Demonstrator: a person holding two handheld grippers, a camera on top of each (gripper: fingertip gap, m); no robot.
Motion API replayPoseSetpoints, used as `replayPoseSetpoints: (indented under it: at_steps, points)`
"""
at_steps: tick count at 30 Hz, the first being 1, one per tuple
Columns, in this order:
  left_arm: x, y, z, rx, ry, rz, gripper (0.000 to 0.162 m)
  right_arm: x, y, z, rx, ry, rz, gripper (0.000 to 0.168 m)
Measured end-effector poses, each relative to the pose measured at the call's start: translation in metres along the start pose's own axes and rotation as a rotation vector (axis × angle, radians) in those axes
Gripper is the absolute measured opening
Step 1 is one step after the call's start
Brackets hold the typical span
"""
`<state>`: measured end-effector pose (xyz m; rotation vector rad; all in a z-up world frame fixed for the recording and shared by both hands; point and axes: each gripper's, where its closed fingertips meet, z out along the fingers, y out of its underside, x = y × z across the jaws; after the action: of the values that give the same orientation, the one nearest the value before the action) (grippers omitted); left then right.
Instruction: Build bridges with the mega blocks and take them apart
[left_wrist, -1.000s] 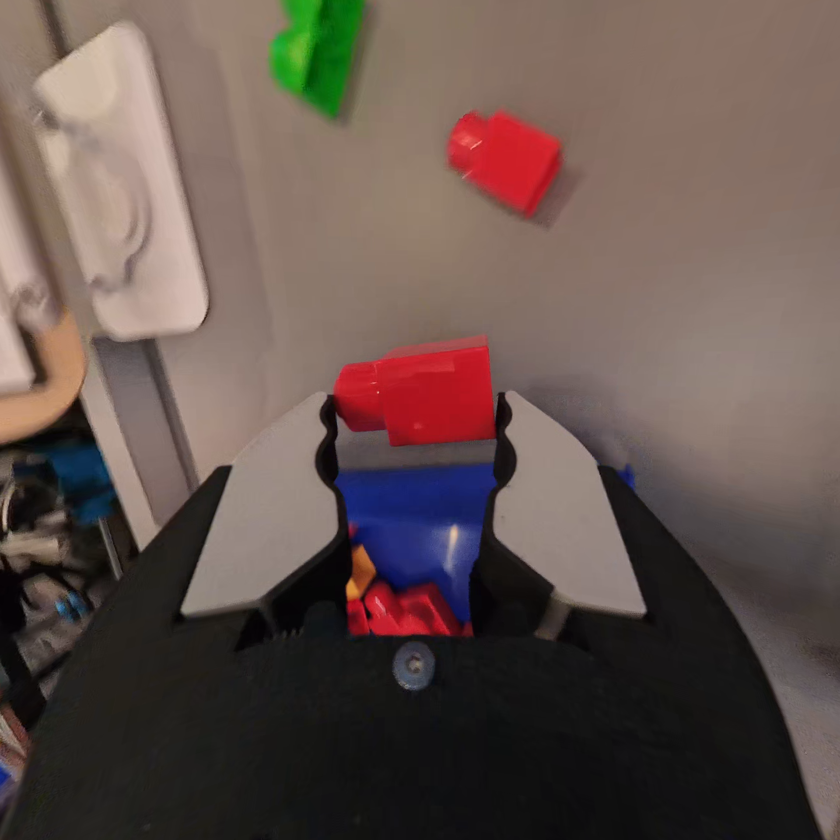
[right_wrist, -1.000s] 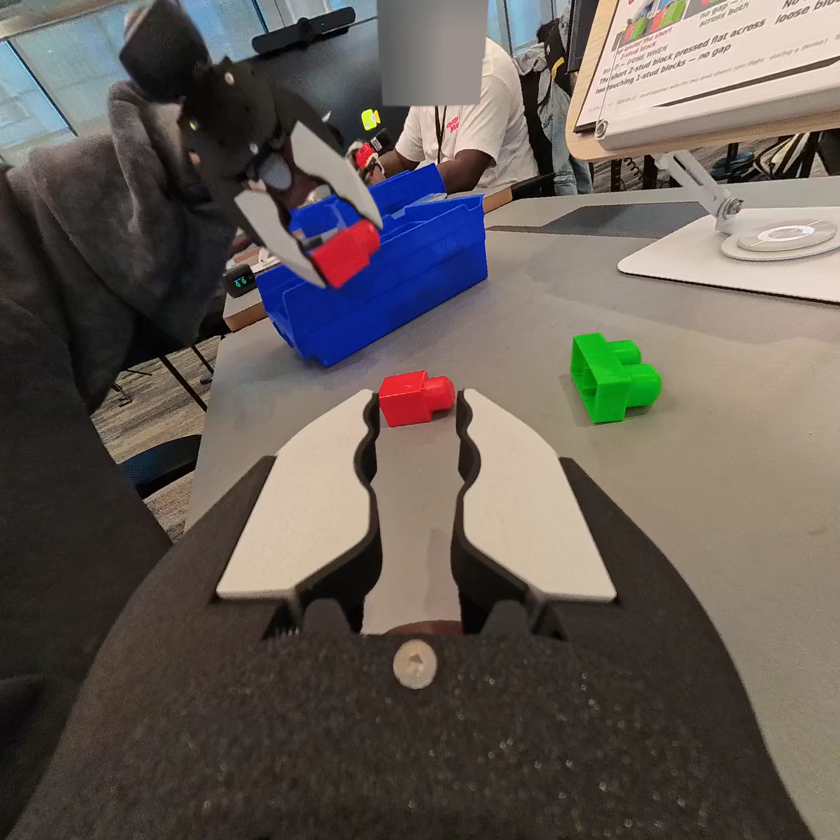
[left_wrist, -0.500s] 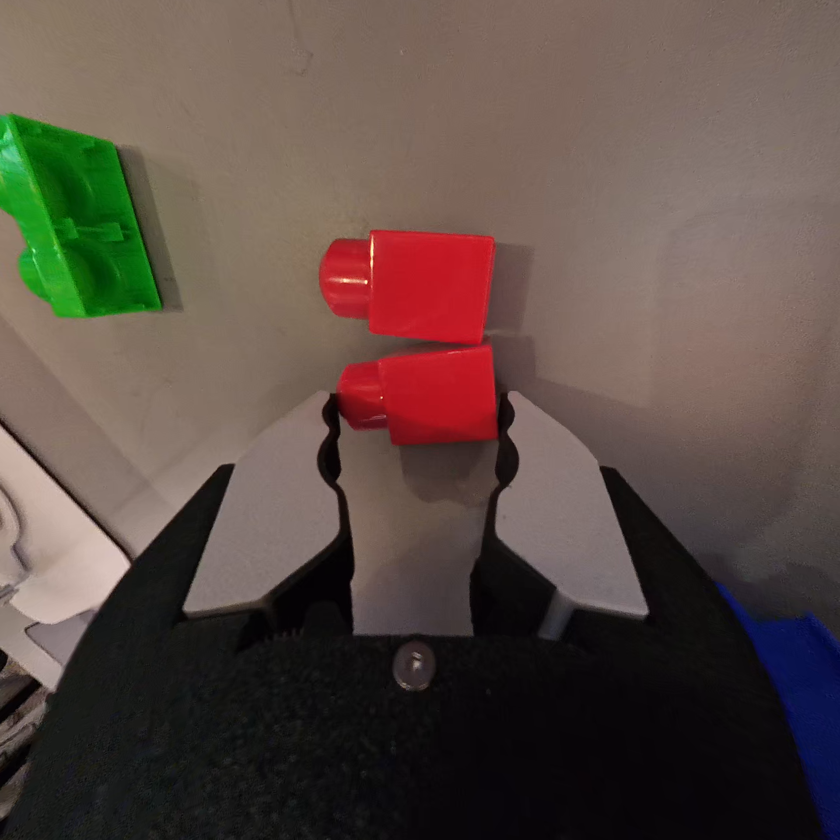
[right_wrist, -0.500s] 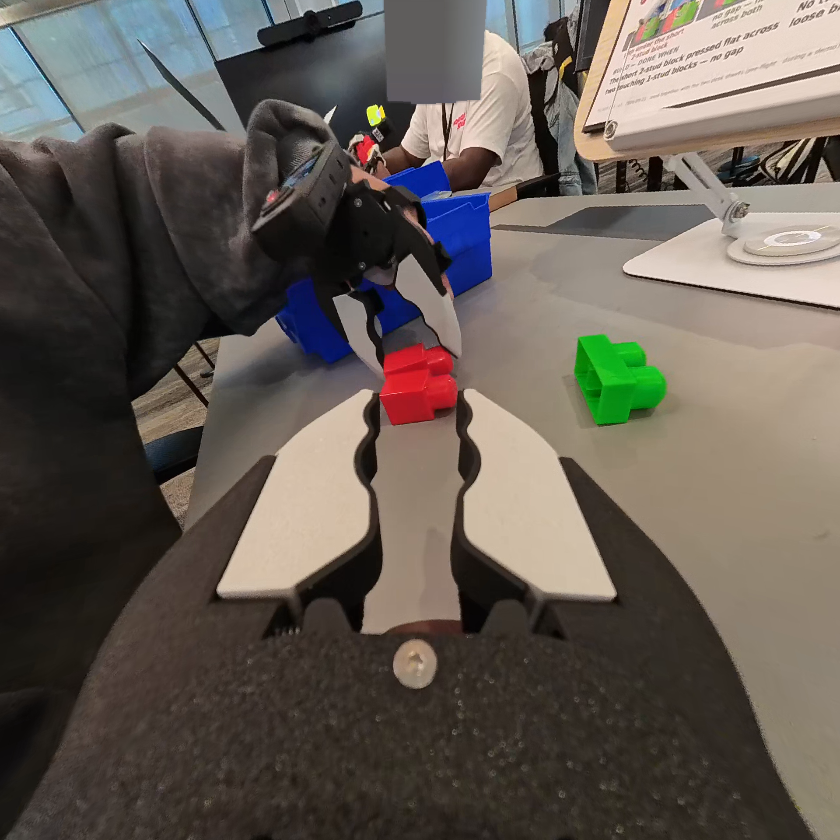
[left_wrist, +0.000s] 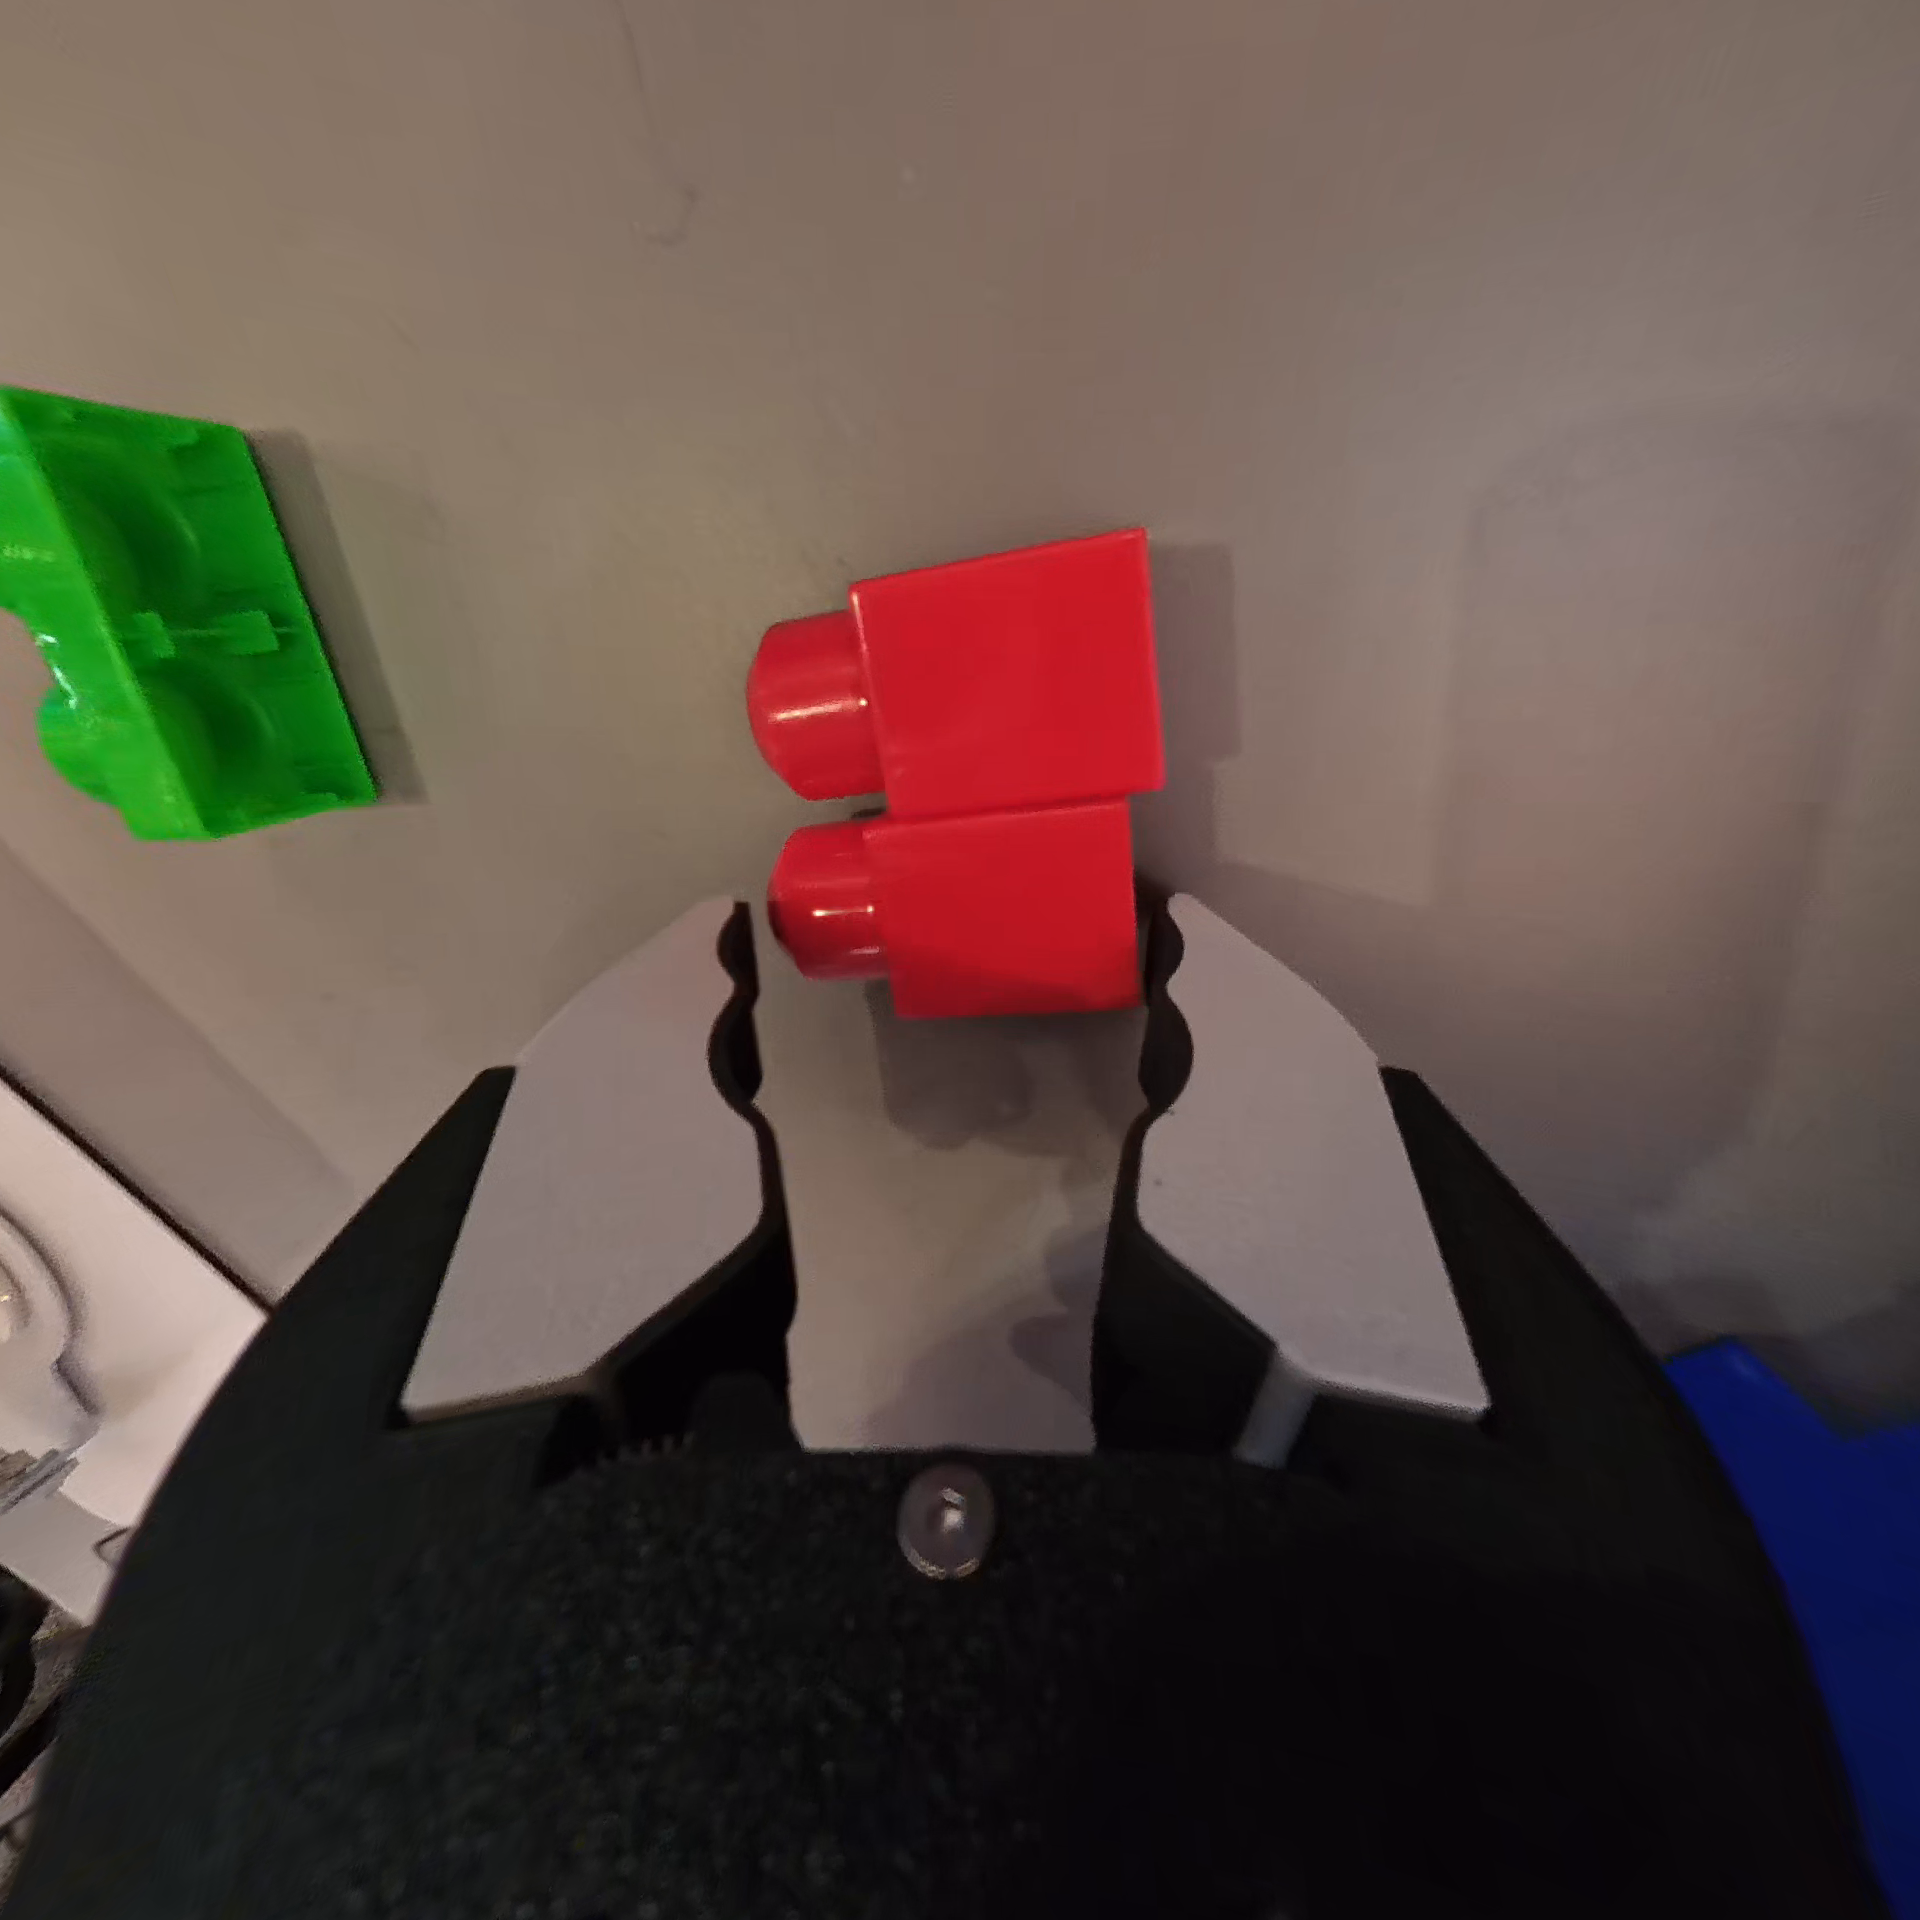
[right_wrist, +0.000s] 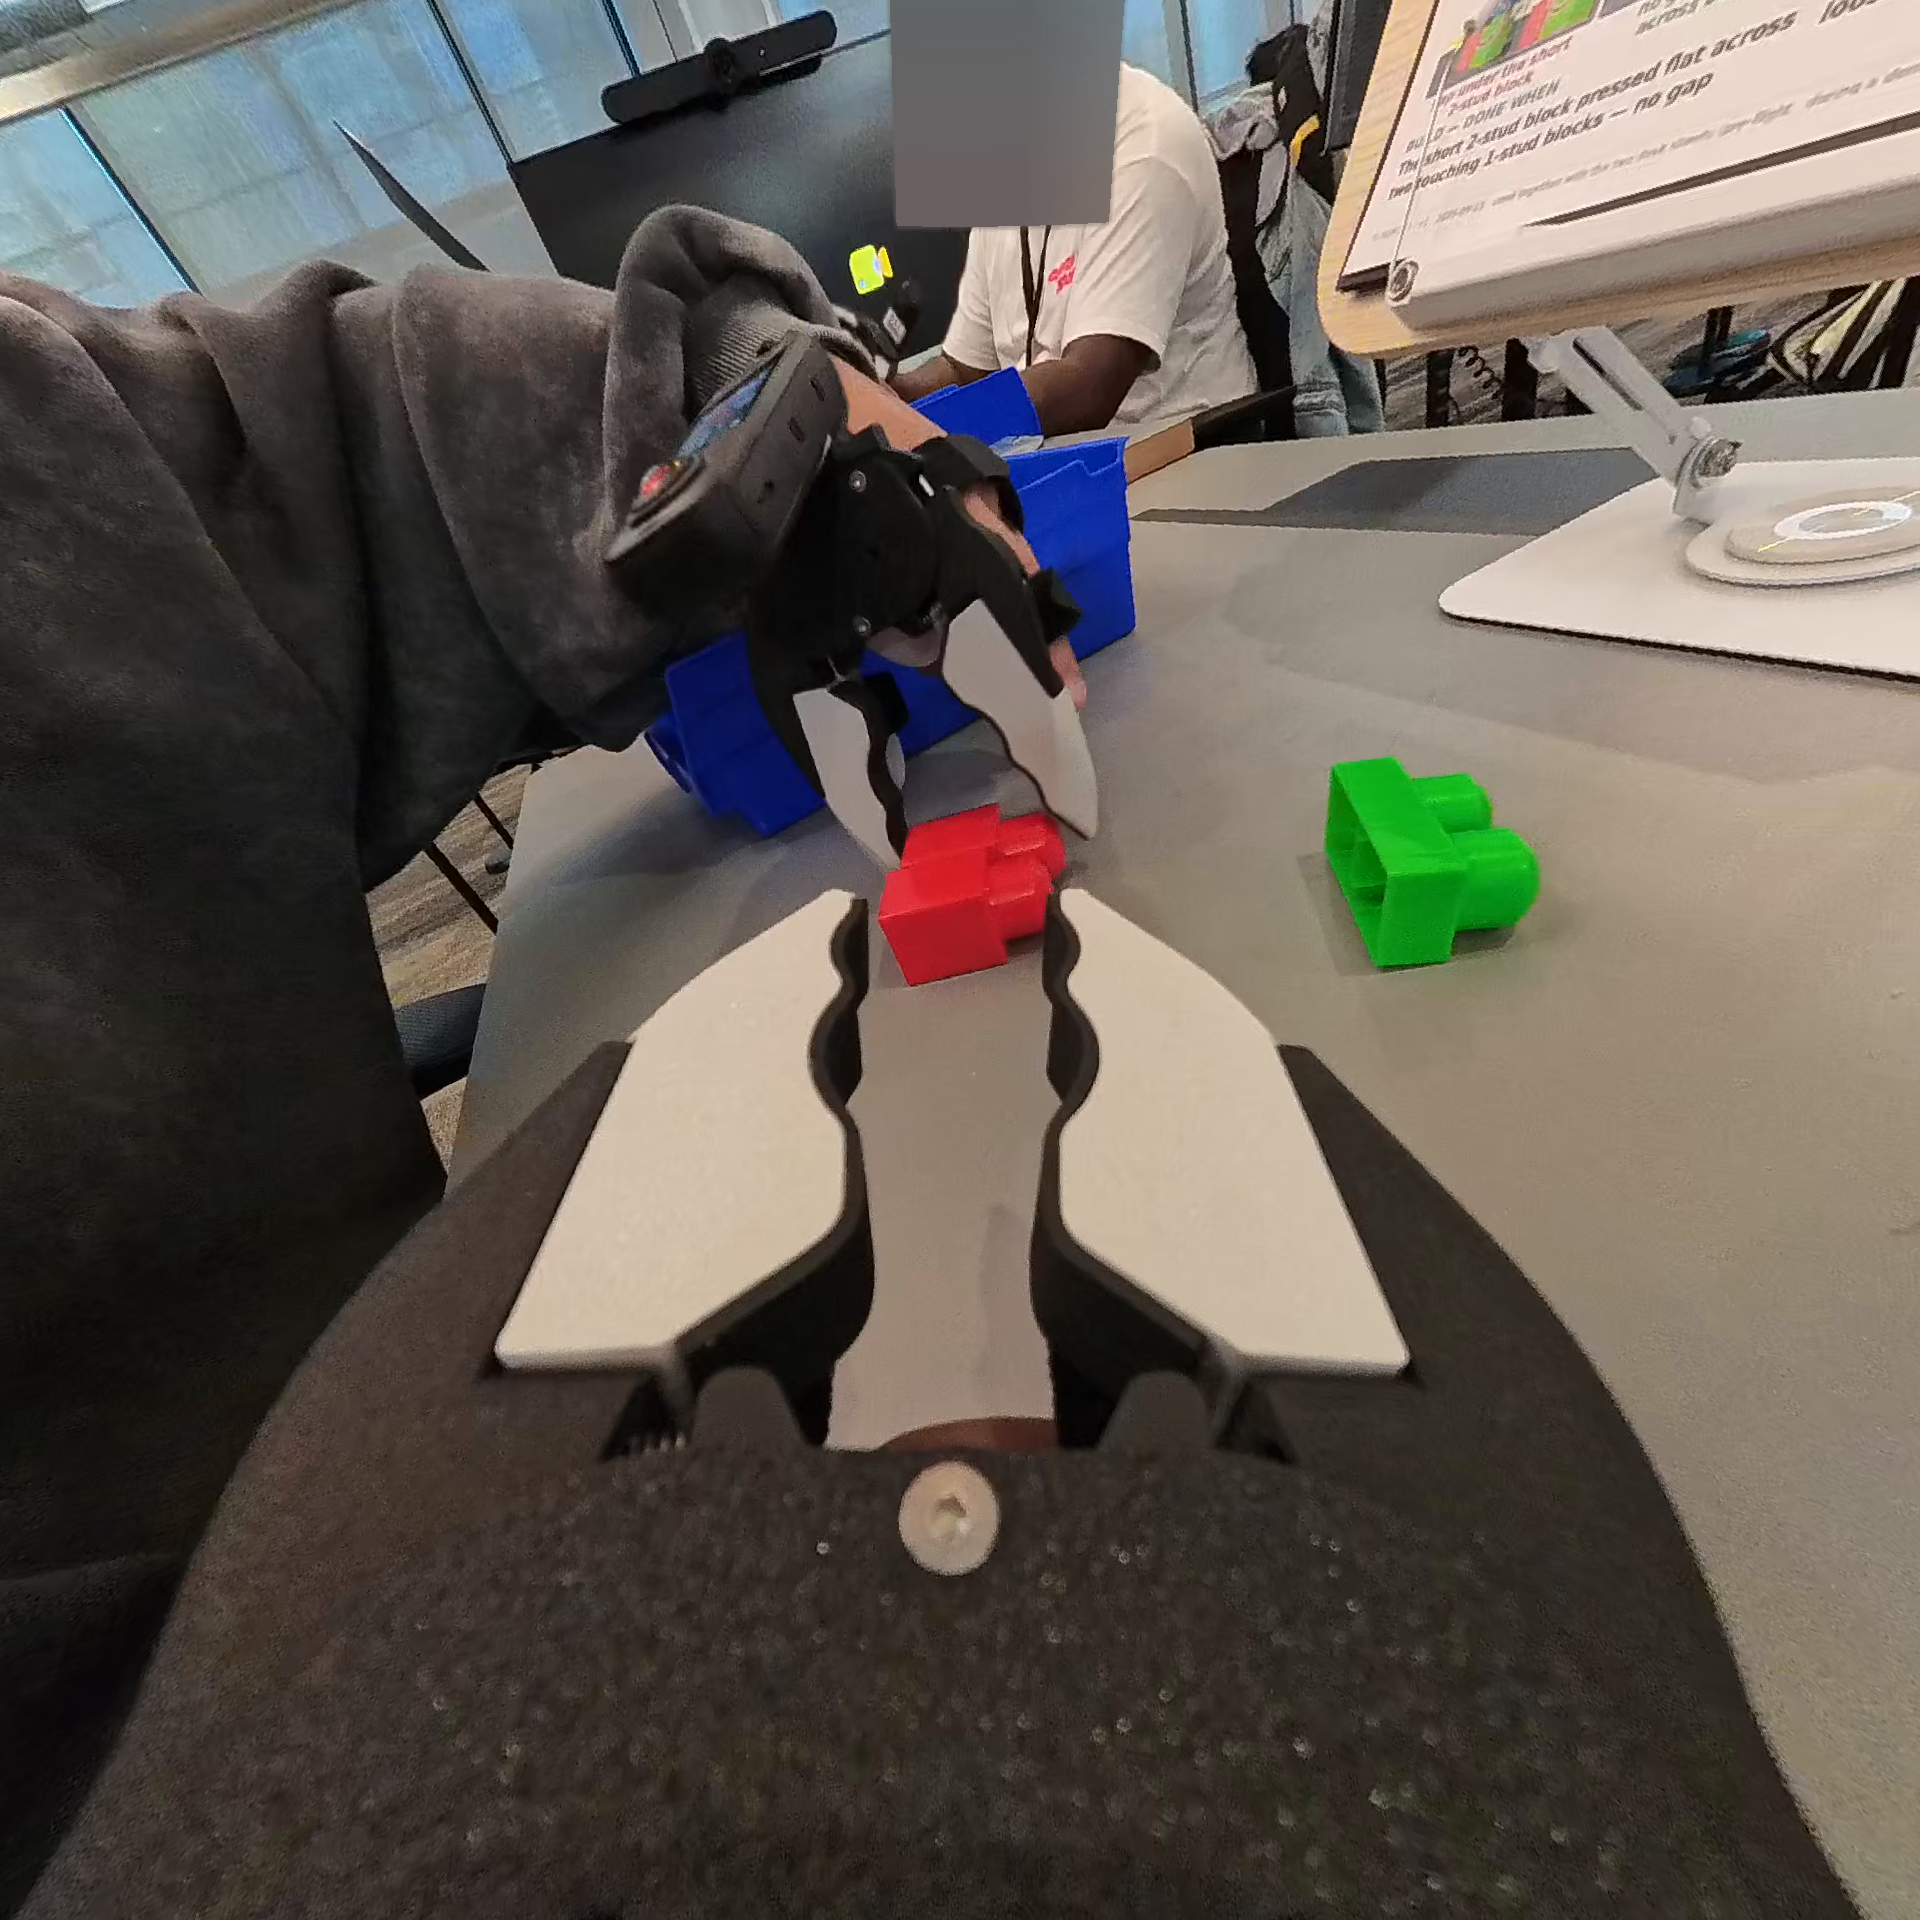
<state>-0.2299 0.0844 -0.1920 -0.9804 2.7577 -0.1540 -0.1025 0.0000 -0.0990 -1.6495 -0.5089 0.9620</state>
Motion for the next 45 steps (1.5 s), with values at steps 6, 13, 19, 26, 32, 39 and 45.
replayPoseSetpoints:
  at_steps: [6,13,19,26,32,39,45]
  points:
    - [0.012,0.008,-0.011,-0.059,0.013,-0.048,0.082,0.000,0.000,0.000,0.003,-0.003,0.005,0.032]
    - [-0.006,0.029,-0.072,-0.168,-0.296,-0.400,0.083,0.000,-0.001,-0.001,0.005,-0.005,0.018,0.032]
    - [0.019,-0.024,-0.083,0.170,-0.596,-1.020,0.083,-0.002,-0.001,-0.001,0.006,-0.016,0.018,0.032]
    - [0.039,-0.044,-0.011,0.229,-0.721,-1.475,0.091,-0.007,-0.002,0.000,0.008,-0.028,0.006,0.032]
    - [0.021,-0.021,-0.003,0.155,-0.788,-1.587,0.099,-0.009,-0.003,0.000,0.008,-0.032,-0.004,0.032]
    - [0.009,-0.013,0.001,0.174,-0.741,-1.595,0.097,-0.010,-0.001,0.000,0.001,-0.034,-0.012,0.032]
    - [-0.003,-0.020,-0.002,0.207,-0.695,-1.599,0.102,-0.010,-0.001,0.000,0.002,-0.039,0.000,0.032]
